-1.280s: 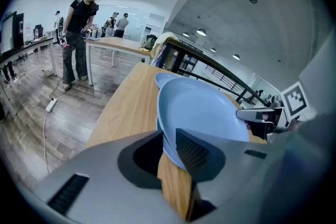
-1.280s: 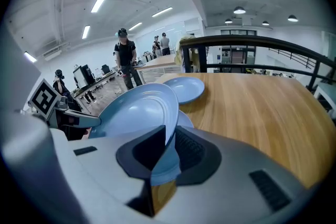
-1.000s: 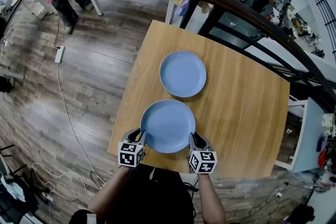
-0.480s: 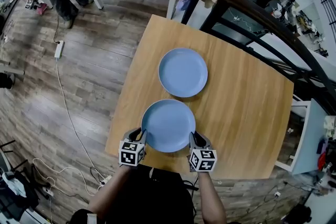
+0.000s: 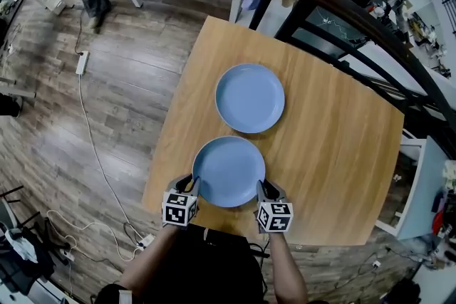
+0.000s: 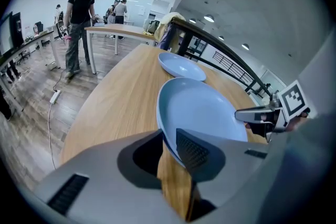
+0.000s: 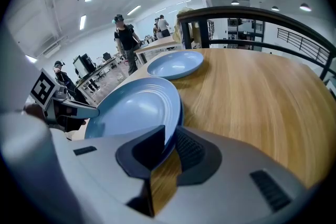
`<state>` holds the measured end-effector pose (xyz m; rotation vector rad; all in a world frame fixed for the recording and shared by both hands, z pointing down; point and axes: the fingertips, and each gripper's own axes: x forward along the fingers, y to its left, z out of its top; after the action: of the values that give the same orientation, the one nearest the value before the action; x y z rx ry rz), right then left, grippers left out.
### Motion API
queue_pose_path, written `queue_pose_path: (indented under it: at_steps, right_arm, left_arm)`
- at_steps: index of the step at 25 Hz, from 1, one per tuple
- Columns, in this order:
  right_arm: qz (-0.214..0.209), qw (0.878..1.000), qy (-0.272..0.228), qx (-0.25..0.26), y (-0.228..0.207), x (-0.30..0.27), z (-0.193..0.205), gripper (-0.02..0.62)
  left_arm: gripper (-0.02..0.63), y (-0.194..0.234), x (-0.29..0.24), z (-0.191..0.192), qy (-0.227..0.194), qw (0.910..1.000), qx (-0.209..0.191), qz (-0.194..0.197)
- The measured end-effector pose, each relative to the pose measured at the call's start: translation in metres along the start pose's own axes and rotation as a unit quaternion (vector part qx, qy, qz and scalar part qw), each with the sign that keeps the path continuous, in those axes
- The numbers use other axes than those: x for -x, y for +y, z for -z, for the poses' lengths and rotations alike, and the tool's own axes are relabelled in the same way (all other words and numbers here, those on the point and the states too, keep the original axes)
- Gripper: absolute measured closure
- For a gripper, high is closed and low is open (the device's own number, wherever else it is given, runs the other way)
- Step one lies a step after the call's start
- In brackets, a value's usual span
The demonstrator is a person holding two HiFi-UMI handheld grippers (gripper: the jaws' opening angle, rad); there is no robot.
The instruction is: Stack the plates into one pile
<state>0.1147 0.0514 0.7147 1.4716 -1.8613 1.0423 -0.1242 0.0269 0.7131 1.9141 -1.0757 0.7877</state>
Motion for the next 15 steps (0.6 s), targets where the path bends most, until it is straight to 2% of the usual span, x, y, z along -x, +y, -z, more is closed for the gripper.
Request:
queue_pose_path:
  at_steps: [15]
  right_arm:
    - [-0.001, 1.000, 0.001, 0.018, -0.0024, -0.0043, 0.0052, 0.512]
  left_arm:
    - [0.514, 0.0014, -0.0049, 0.0026, -0.009, 0.9997, -0.013, -0.020]
